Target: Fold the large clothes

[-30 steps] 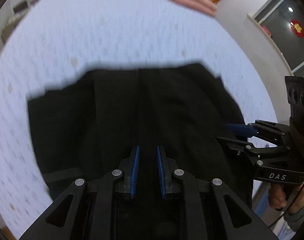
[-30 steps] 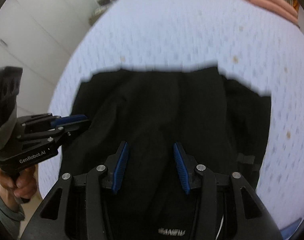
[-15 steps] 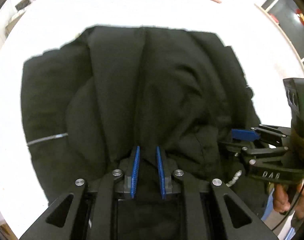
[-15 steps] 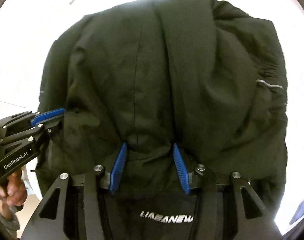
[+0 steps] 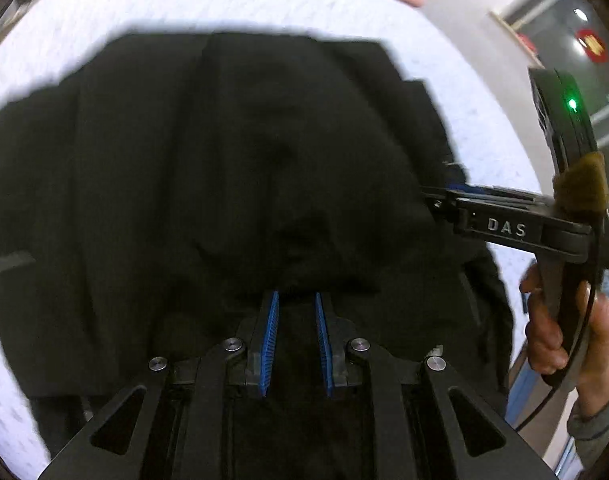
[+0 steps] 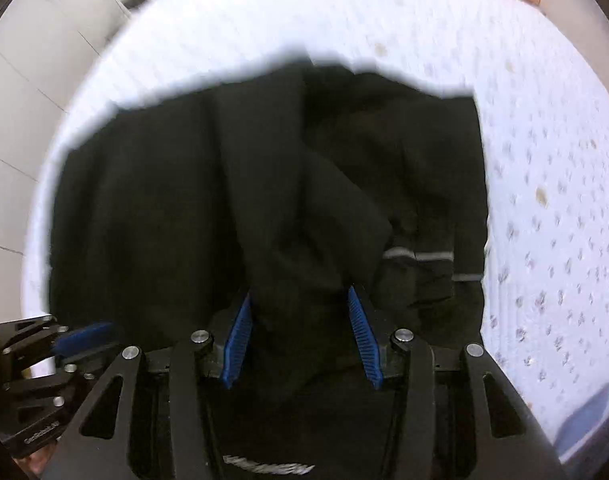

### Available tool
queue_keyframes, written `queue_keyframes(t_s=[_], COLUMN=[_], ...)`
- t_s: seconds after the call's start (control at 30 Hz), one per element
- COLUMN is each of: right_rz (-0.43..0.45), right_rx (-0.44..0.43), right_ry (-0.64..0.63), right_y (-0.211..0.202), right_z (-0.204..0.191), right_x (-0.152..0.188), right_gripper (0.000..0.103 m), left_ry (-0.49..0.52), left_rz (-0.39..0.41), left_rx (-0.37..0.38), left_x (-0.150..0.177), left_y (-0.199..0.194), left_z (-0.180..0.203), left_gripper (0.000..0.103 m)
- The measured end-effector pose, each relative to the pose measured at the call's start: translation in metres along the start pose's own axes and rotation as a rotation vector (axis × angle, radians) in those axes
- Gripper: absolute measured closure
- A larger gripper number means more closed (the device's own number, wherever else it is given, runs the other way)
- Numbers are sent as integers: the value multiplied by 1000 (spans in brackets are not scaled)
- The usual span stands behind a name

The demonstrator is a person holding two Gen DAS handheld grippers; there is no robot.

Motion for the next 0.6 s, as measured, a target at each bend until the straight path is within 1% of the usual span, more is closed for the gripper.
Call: queue_keyframes(t_s=[0.07, 0.17, 0.23, 0.3, 0.37, 0.4, 0.47, 0.5, 0.6], right_rz=[12, 30, 23, 19, 33, 36, 35, 32, 9], right_rx=[-33, -36, -52, -94, -138, -149, -142, -137, -141], right_ry=[12, -19, -39, -46, -59, -68, -81, -85, -88], right_y=[12, 9, 3, -12, -31, -40, -51, -57, -66], right_z=[5, 4, 4, 7, 14, 19, 29, 35, 51], right_x=[4, 8, 11, 17, 30, 38, 54, 63, 87], right_gripper=[53, 53, 53, 52, 51, 48, 42, 42, 42], left_ry=[-62, -100, -126, -138, -147, -154, -180, -191, -233], left_rz=[20, 37, 47, 68, 100, 107, 103, 98, 71], left_rx=[30, 15, -18, -49, -76, -87, -113, -124, -190], left_x=[2, 4, 9, 16, 27, 32, 45, 52, 78], left_y=[0, -6, -15, -31, -51, -56, -66, -69, -73], left_z=[-6, -3, 0, 4, 6, 3, 0, -1, -7], left_gripper=[84, 84, 84, 84, 84, 84, 84, 84, 84])
Point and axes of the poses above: each gripper's, at about its wrist camera, not at the fingertips, and y roughly the way its jaws point, z to its right, x to its underside, the point moved 5 cm from there along y, roughly the way its jaws point, and after that the axes turned 1 degree about z, right-handed, at the moved point
